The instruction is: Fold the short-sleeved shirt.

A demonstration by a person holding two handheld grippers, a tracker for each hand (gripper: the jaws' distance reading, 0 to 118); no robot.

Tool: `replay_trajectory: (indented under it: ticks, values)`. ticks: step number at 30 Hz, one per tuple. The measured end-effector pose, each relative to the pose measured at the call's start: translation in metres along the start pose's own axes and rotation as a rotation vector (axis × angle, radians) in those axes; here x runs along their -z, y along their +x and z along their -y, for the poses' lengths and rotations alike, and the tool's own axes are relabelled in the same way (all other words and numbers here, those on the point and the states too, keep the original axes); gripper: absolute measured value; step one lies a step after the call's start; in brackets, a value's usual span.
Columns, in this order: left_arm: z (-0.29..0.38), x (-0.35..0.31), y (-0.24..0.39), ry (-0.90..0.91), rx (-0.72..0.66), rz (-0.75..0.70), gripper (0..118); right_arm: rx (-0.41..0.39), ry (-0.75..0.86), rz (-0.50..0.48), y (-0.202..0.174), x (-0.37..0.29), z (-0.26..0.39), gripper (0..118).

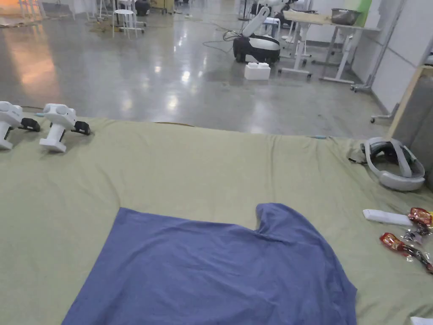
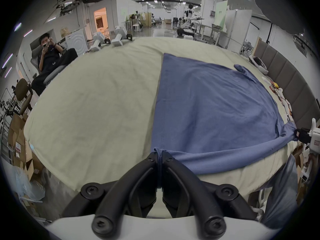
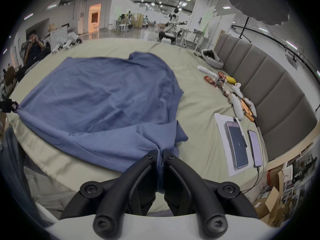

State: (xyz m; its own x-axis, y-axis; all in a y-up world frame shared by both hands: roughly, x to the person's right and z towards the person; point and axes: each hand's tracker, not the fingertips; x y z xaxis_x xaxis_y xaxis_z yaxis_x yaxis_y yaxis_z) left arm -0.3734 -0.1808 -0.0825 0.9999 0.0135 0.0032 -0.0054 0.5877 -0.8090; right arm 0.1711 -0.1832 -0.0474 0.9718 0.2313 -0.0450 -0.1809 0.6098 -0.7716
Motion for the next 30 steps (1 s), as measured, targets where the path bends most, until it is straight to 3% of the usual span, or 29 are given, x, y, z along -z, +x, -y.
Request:
replay_trajectory:
  ticks: [5, 6, 7, 8, 9, 10, 12, 15, 20, 21, 23, 27, 30]
  values:
    - [0.009, 0.005, 0.000, -0.046, 0.032, 0.002, 8, 0.001, -0.088, -0.011, -0.002, 0.005, 0.007, 10]
    - [0.009, 0.004, 0.001, -0.044, 0.046, -0.011, 13, 0.005, -0.086, -0.010, -0.002, 0.004, 0.009, 12]
    - [0.007, 0.003, 0.001, -0.042, 0.056, -0.033, 21, 0.011, -0.078, -0.001, -0.002, -0.001, 0.007, 15]
    - [0.004, 0.001, 0.000, -0.036, 0.055, -0.034, 35, 0.018, -0.061, 0.009, -0.001, -0.005, 0.004, 22]
    - [0.002, -0.002, -0.002, -0.029, 0.051, -0.029, 61, 0.022, -0.031, 0.012, 0.002, -0.011, 0.000, 35]
    - [-0.003, -0.005, -0.004, -0.021, 0.037, -0.015, 69, 0.034, 0.009, 0.019, 0.004, -0.020, -0.006, 41]
    - [-0.014, -0.013, -0.006, 0.047, -0.010, -0.007, 68, 0.078, 0.082, 0.035, 0.010, -0.032, -0.018, 63]
    - [-0.032, -0.028, 0.000, 0.173, -0.047, 0.013, 68, 0.144, 0.246, 0.002, 0.014, -0.049, -0.040, 64]
    - [-0.067, -0.041, 0.027, 0.405, -0.073, 0.050, 66, 0.161, 0.463, 0.006, -0.011, -0.052, -0.078, 64]
    - [-0.073, -0.044, 0.042, 0.441, -0.077, 0.042, 59, 0.164, 0.497, -0.002, -0.019, -0.050, -0.086, 62]
    - [-0.087, -0.048, 0.058, 0.500, -0.082, 0.040, 26, 0.178, 0.563, -0.034, -0.035, -0.049, -0.103, 55]
    - [-0.108, -0.052, 0.091, 0.599, -0.097, 0.042, 12, 0.202, 0.682, -0.032, -0.066, -0.047, -0.129, 15]
    - [-0.116, -0.049, 0.102, 0.636, -0.070, 0.043, 2, 0.211, 0.705, -0.041, -0.078, -0.043, -0.141, 8]
